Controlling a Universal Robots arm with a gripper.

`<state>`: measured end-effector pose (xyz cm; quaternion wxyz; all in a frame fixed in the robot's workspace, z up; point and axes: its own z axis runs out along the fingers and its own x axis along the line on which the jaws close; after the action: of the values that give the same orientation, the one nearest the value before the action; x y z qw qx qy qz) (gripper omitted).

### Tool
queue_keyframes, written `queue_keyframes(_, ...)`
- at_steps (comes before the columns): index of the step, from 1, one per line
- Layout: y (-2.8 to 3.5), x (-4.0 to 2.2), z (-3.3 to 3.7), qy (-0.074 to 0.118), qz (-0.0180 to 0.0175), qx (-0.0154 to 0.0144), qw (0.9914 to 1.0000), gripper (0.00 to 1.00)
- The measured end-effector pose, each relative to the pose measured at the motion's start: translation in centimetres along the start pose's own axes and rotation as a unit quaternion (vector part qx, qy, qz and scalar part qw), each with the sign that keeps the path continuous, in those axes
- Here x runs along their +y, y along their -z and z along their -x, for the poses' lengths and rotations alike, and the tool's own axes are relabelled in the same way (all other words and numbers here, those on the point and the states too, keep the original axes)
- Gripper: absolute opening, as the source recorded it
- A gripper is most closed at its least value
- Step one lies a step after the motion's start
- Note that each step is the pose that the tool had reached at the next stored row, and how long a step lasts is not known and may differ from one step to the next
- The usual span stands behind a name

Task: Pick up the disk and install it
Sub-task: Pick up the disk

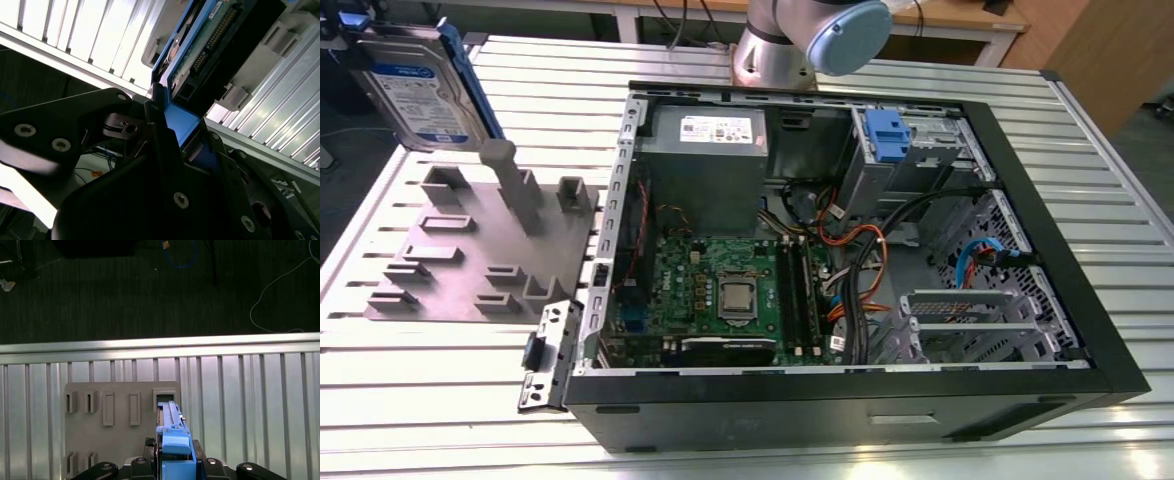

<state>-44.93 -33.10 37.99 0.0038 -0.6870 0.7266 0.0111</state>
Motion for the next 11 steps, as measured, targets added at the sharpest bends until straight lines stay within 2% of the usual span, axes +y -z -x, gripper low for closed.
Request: queue_keyframes(11,0.41,0.00,0.01,0.000,0.0000,0.0000,1.00000,0.37)
